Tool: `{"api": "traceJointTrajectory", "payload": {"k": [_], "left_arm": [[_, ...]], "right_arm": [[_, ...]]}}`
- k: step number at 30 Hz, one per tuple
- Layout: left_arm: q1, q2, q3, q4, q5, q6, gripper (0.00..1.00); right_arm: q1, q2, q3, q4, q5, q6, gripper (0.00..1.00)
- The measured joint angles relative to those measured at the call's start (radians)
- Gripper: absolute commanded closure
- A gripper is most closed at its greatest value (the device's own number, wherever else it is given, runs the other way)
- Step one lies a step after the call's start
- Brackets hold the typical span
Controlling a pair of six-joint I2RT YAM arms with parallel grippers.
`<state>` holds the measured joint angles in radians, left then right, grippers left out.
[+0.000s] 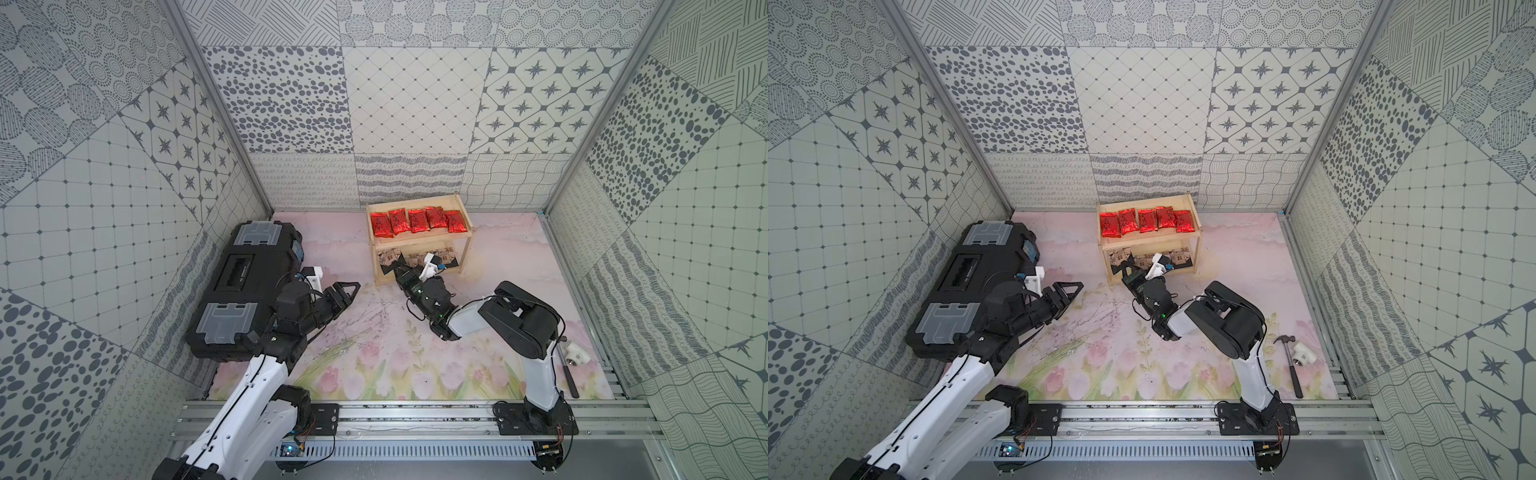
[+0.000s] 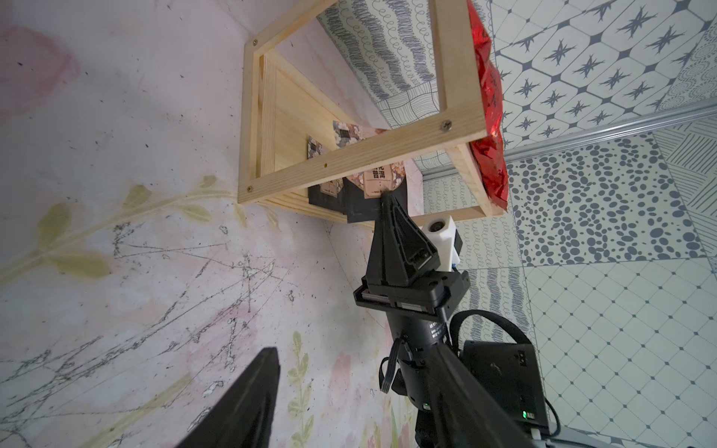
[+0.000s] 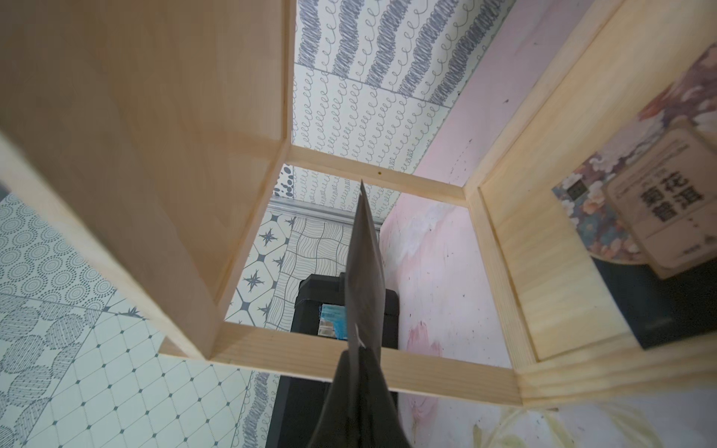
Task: Place the tea bags on the shelf by color
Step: Place the tea bag on the shelf.
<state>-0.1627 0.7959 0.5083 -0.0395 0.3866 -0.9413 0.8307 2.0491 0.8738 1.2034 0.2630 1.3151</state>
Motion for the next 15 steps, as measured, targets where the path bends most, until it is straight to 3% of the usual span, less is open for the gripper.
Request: {"api": "traceJointTrajectory", "payload": {"k": [15], "left_arm": [[0.000, 0.063, 0.024, -0.032, 0.005, 0.033, 0.35]], "right_arm": [[-0.002, 0.105, 0.123, -0.088, 0.070, -0.024, 1.00]]}}
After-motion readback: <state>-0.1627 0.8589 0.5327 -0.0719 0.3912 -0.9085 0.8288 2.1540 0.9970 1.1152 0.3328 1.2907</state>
